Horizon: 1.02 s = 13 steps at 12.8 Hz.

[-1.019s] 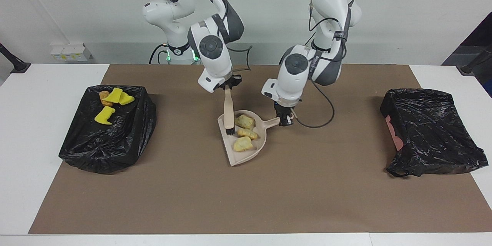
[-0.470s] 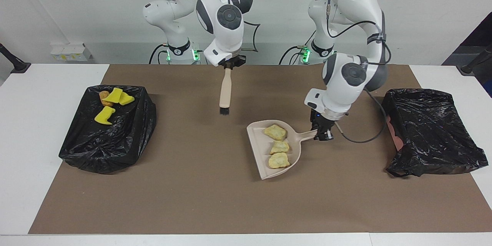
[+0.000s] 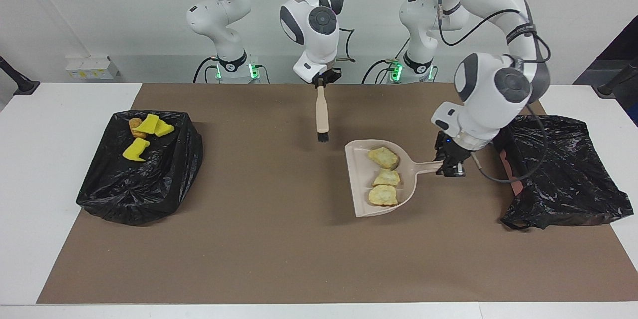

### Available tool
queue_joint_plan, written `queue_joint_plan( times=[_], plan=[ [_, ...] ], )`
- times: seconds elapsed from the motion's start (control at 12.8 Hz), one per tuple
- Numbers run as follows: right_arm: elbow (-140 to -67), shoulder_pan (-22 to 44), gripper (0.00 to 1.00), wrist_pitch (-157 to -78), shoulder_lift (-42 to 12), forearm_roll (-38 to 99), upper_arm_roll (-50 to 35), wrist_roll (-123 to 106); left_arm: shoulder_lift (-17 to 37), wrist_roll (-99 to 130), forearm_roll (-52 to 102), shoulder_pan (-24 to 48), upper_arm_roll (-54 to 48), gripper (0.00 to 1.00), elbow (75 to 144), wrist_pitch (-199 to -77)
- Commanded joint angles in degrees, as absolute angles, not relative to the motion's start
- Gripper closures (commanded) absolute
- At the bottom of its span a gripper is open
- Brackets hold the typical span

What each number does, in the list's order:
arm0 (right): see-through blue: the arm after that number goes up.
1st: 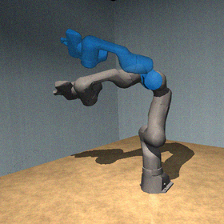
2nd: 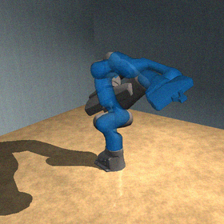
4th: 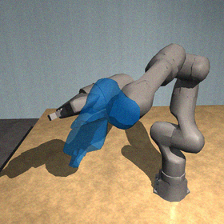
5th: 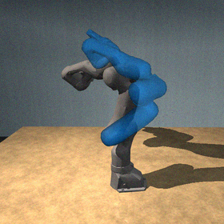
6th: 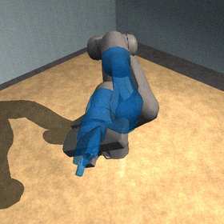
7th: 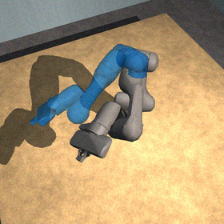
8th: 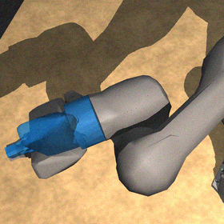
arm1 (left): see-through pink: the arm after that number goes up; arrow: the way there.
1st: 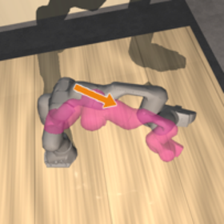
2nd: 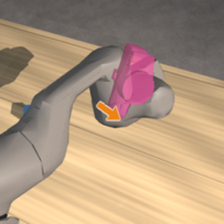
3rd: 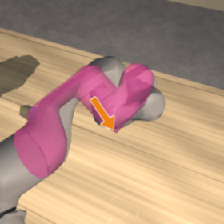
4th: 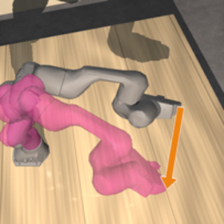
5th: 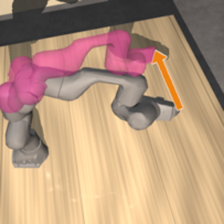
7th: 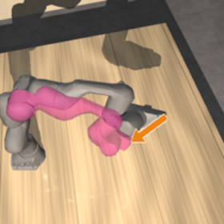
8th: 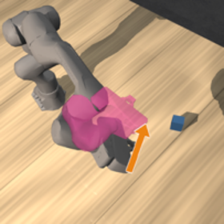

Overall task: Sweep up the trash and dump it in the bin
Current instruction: 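Carry the dustpan to the other black bag and tip it with the left gripper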

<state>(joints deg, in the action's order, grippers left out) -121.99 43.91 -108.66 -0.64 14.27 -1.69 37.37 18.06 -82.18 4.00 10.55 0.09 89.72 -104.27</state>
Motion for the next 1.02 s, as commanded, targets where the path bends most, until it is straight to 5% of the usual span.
queue_joint_plan(
  times=[0.0,0.31,0.55,0.86,0.94],
  plan=[
    [-125.14,45.09,1.00,-113.71,-1.84,15.29,-1.85,39.37,16.97,-90.23,3.52,6.87,0.18,1.00,87.11,-99.24],
    [-127.87,46.32,1.00,-115.74,-2.28,15.38,-1.85,40.51,13.19,-104.91,1.58,1.34,-0.09,1.00,87.27,-99.05],
    [-128.50,46.58,0.86,-118.39,-3.78,15.38,-1.93,40.88,12.57,-114.05,1.50,-4.64,0.18,1.00,87.97,-98.88],
    [-128.67,46.58,0.47,-118.74,-3.87,15.38,-1.93,40.34,12.30,-117.42,-3.68,-12.37,0.26,1.00,87.89,-99.23],
    [-127.98,46.58,0.24,-118.74,-4.48,15.29,-1.85,40.25,12.30,-117.16,-6.21,-14.57,0.26,1.00,87.89,-99.58]
  ],
)
